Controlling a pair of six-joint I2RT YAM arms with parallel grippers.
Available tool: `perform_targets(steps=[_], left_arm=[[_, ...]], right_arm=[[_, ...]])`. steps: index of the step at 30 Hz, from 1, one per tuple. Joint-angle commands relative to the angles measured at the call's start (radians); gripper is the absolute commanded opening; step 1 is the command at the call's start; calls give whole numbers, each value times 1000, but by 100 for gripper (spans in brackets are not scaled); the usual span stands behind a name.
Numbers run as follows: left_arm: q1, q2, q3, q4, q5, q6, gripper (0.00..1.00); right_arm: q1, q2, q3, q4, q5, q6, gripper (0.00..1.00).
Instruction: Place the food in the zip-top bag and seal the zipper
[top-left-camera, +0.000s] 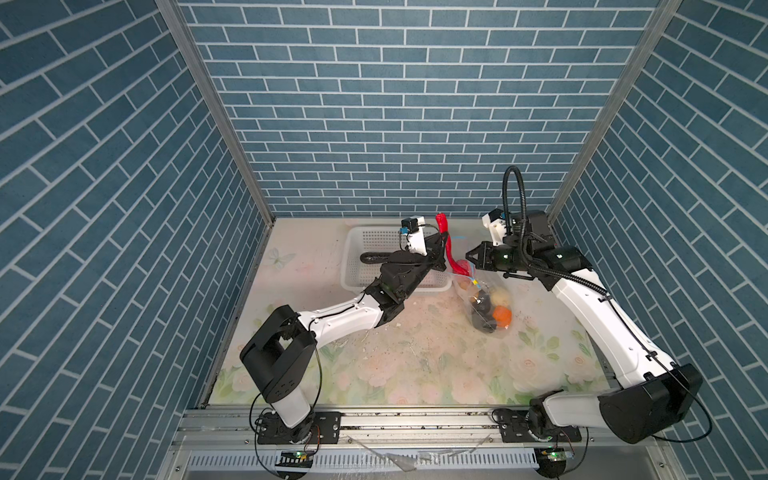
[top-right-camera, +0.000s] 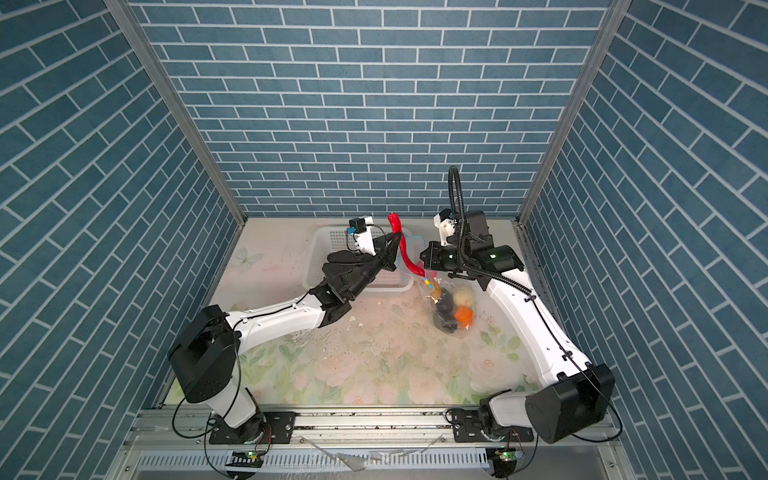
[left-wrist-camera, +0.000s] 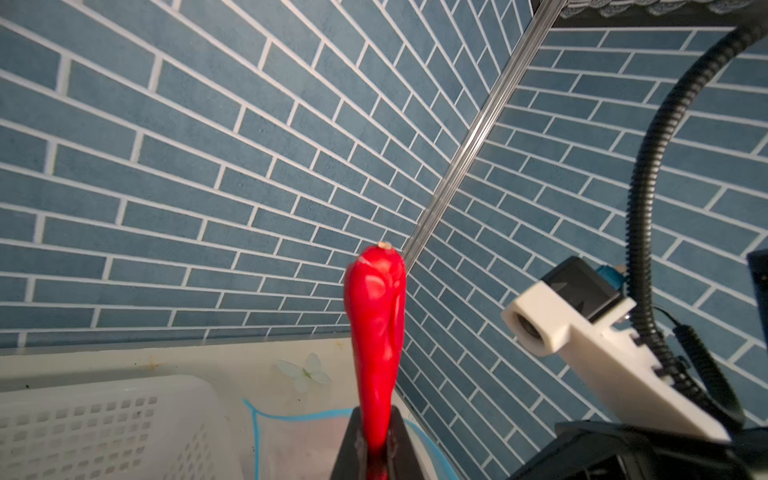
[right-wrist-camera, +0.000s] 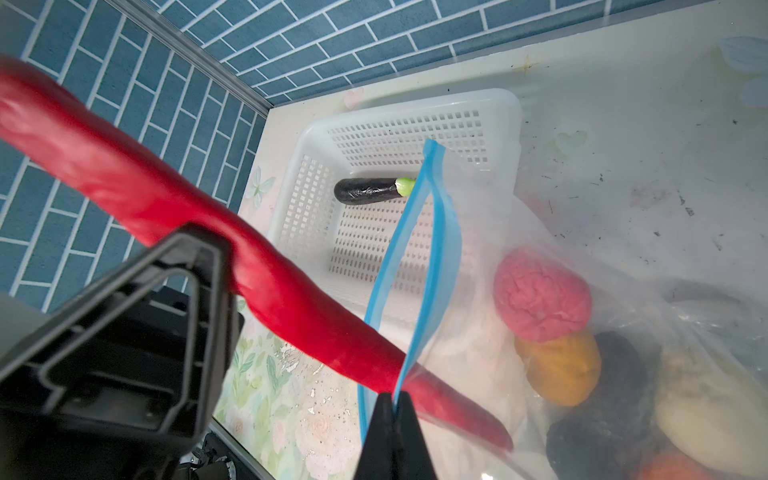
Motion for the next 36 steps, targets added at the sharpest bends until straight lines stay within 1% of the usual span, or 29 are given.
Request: perform_targets(steps=[1,23,29,36], left_arm=[[-16,10,-6,55,3,20,0],[-62,66,-47,109,1,29,0],[-86,83,-45,114,3,71,0],[-99,105,-48,124,4,92,0]], right_arm=[[-3,-25,58,-6,-1,-4,0],[-3,-22,83,-18,4,-12,0],[-3,-25,79,-19,7,-9,0],[-3,-31,77,-16,13,-12,0]])
